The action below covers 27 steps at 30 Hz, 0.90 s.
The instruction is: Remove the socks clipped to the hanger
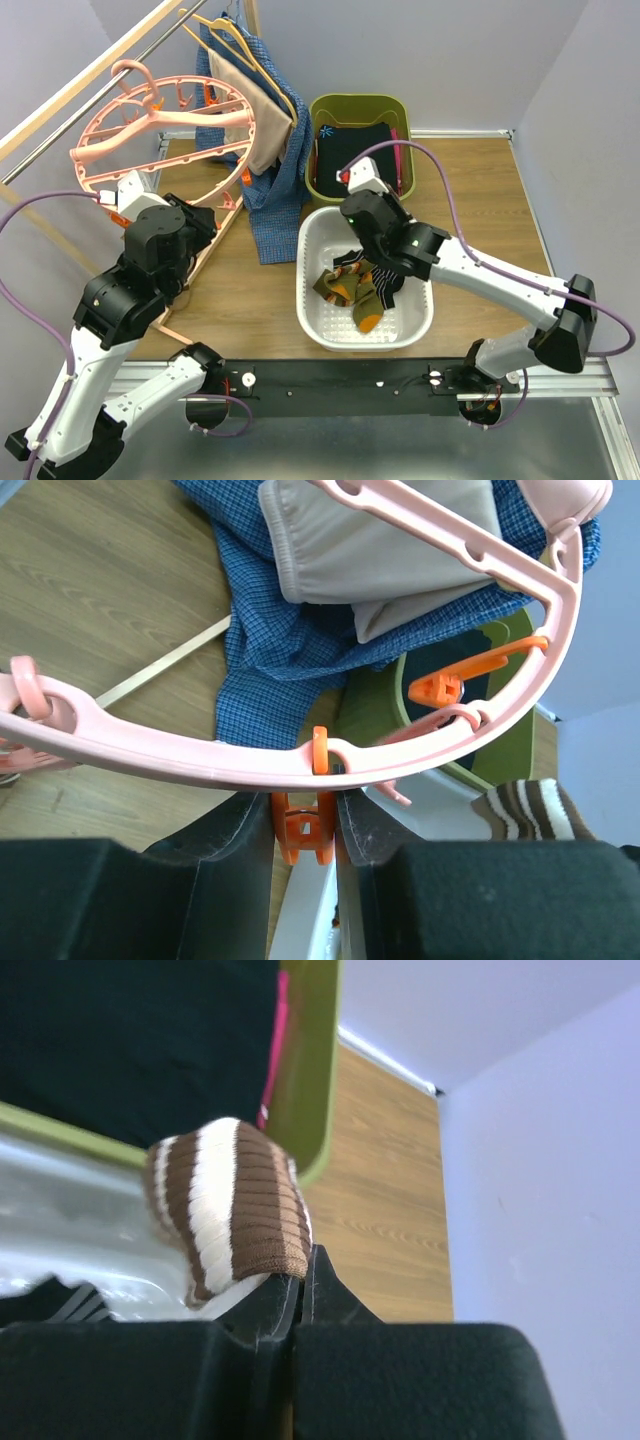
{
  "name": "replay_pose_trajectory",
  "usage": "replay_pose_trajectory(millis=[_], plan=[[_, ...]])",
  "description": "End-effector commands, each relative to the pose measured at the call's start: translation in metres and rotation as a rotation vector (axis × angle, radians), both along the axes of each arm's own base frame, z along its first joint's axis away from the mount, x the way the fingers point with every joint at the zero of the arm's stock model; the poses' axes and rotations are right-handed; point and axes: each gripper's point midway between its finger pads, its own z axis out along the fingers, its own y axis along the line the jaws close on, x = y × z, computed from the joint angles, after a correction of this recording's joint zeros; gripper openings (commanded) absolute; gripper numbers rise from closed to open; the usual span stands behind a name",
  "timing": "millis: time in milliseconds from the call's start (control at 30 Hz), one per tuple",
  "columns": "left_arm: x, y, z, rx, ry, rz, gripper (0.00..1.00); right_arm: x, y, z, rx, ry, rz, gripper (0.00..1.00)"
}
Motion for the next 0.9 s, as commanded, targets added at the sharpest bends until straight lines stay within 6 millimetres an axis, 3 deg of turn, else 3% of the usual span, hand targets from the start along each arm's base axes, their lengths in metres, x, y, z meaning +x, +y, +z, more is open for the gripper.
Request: replay_pose_trajectory(millis=[0, 267, 300, 400, 433, 500, 533, 633, 667, 867], plan=[[0.003, -0.008, 0.03, -0.045, -0.082, -0.037, 0.0, -0.005, -0.031, -0.038, -0.015, 0.033, -0.056, 0.05], [0.004, -0.016, 0.057, -0.068, -0.142, -0.087, 0.0, -0.036, -0.034, -0.158, 0.088, 0.28, -0.086, 0.07], [0.003, -0.018, 0.061, -0.07, -0.152, -0.099, 0.0, -0.04, -0.036, -0.177, 0.065, 0.321, -0.096, 0.09], [0.002, -0.025, 0.073, -0.094, -0.186, -0.139, 0.0, -0.048, -0.043, -0.202, 0.035, 0.377, -0.143, 0.23], [0.002, -0.027, 0.075, -0.101, -0.191, -0.151, 0.0, -0.047, -0.043, -0.201, 0.028, 0.379, -0.151, 0.37], [0.0, -0.031, 0.081, -0.119, -0.205, -0.17, 0.0, -0.048, -0.044, -0.199, 0.023, 0.381, -0.166, 0.47], [-0.001, -0.032, 0.082, -0.122, -0.209, -0.181, 0.0, -0.046, -0.04, -0.19, 0.049, 0.368, -0.16, 0.63], [-0.003, -0.034, 0.09, -0.143, -0.23, -0.197, 0.0, -0.041, -0.025, -0.166, 0.12, 0.355, -0.109, 0.89], [-0.005, -0.036, 0.092, -0.151, -0.239, -0.209, 0.0, -0.037, -0.012, -0.146, 0.182, 0.348, -0.053, 0.97], [-0.009, -0.038, 0.099, -0.194, -0.273, -0.229, 0.0, -0.033, 0.047, -0.057, 0.431, 0.316, 0.215, 1.0]])
